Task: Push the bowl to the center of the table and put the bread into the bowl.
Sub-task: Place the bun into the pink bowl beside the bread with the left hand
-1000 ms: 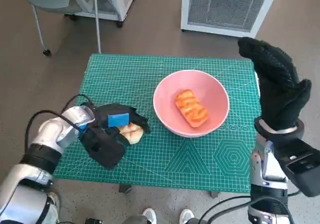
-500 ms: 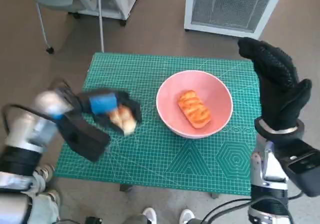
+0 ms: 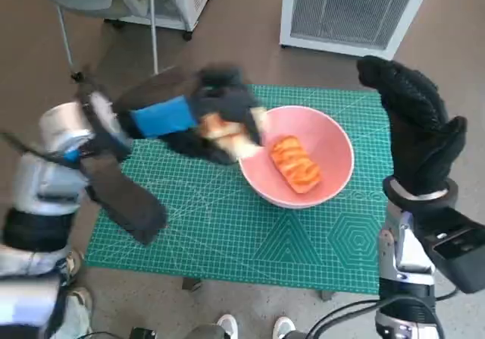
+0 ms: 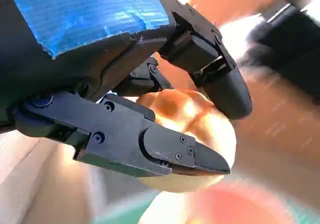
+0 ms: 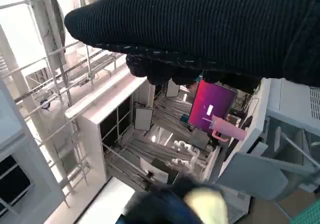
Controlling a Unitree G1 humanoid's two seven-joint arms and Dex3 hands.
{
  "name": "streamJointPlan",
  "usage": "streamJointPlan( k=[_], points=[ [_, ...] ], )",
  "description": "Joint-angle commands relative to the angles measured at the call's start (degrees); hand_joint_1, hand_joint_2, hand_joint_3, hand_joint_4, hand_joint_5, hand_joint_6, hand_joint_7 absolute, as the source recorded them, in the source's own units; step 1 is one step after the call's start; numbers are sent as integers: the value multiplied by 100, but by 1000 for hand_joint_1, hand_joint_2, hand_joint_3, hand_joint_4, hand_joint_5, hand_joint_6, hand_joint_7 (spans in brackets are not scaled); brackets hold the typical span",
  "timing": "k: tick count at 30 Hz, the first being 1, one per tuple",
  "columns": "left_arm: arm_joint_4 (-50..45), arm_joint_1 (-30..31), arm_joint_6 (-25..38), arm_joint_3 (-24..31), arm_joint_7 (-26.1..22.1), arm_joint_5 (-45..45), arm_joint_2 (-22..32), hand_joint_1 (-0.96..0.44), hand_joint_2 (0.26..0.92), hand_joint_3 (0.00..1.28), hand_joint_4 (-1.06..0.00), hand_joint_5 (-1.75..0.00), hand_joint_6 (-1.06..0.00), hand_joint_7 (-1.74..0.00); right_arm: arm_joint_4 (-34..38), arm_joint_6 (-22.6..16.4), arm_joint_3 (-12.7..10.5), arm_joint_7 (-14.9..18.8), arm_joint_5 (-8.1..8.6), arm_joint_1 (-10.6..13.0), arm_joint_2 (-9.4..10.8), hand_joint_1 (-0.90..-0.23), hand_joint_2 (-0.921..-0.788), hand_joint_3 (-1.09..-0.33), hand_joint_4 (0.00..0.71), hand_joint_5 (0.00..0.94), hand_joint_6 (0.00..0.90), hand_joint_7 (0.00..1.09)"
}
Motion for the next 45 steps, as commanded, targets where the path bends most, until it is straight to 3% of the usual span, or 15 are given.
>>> streamJointPlan(
  k=[1, 11, 14, 16, 18, 19, 20, 22, 25, 27, 31, 37, 45],
  points=[
    [569, -332, -328, -285, 483, 380, -459, 0, 920, 42, -659, -1130, -713, -1139, 82, 48, 25, 39, -56, 19, -29, -648, -921, -763, 258, 9, -1, 656],
    [2040, -911, -390, -1048, 853, 1302, -989, -1, 921, 85, -643, -1164, -632, -1208, 81, 33, -2, 64, -29, 47, -105, -652, -921, -767, 258, 9, -1, 657],
    [2308, -969, -196, -1193, 788, 1449, -1076, -1, 921, 115, -613, -1189, -595, -1253, 83, 30, -4, 52, -34, 47, -110, -652, -921, -765, 259, 10, -1, 657],
    [2421, -920, 248, -1312, 493, 1543, -1158, -1, 921, 137, -595, -1216, -563, -1276, 50, 39, -5, 36, -38, 63, -109, -652, -921, -764, 260, 10, -1, 658],
    [2480, -856, 650, -1400, 168, 1562, -1217, -2, 921, 201, -544, -1301, -466, -1338, 13, 48, -1, 16, -50, 80, -104, -651, -921, -764, 260, 10, -1, 660],
    [2482, -831, 768, -1421, 51, 1542, -1226, -71, 921, 218, -504, -1196, -461, -1366, 1, 51, 4, 5, -61, 83, -99, -651, -921, -764, 260, 10, -1, 661],
    [2473, -778, 921, -1426, -130, 1479, -1240, -171, 921, 241, -484, -968, -452, -1406, -11, 53, 7, -4, -69, 89, -95, -651, -921, -764, 259, 10, -1, 663],
    [2433, -687, 1126, -1420, -374, 1380, -1256, -207, 893, 156, -447, -508, -387, -864, -22, 52, 5, -8, -70, 100, -95, -653, -921, -765, 260, 10, -1, 664],
    [2319, -558, 1270, -1387, -563, 1287, -1228, -243, 903, 59, -423, -175, -374, -466, -10, 40, -2, -6, -64, 108, -95, -655, -921, -764, 262, 11, -1, 665],
    [2336, -505, 1192, -1404, -496, 1298, -1191, -269, 901, 33, -375, -89, -343, -351, 27, 15, -7, -7, -72, 102, -89, -655, -921, -763, 263, 12, -1, 666],
    [2388, -439, 921, -1416, -222, 1347, -1088, -324, 891, 10, -266, -23, -268, -231, 82, -15, 0, -43, -127, 73, -67, -655, -921, -760, 264, 12, -1, 668],
    [2289, -379, 704, -1275, -279, 1148, -937, -388, 847, 2, -53, -1, -98, -114, 188, -43, 19, -101, -199, -20, -17, -654, -921, -763, 263, 11, -1, 671],
    [1898, -211, 786, -755, -650, 234, -793, -466, 824, 0, -3, 1, -50, -90, 286, -89, 25, -151, -296, -110, -1, -655, -921, -773, 260, 10, -1, 651]
  ],
)
